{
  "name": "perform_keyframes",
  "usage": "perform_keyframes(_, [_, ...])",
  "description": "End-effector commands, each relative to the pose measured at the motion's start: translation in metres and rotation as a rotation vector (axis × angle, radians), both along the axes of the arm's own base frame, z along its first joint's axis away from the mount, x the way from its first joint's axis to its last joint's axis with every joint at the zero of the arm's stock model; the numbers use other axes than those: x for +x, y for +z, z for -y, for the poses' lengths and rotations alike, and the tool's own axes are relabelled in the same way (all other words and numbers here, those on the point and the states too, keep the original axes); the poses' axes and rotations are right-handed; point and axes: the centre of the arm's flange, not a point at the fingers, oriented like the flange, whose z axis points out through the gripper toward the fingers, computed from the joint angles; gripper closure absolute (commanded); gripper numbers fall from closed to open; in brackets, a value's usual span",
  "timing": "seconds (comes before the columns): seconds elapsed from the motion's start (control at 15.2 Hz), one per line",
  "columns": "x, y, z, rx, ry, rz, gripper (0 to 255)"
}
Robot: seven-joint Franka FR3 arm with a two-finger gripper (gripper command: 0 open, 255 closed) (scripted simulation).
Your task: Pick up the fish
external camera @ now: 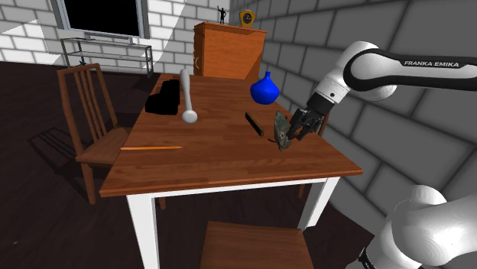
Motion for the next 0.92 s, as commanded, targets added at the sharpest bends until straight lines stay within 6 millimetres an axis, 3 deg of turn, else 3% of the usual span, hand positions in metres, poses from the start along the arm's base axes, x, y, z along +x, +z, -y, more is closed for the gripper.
perform_keyframes(0.0, [0.0, -0.001, 0.0, 0.0, 0.0, -0.002, 255])
perform_keyframes(0.26, [0.0, -0.001, 0.0, 0.0, 0.0, -0.002, 255])
perform_keyframes(0.86, [0.0, 0.047, 0.0, 0.0, 0.0, -0.002, 255])
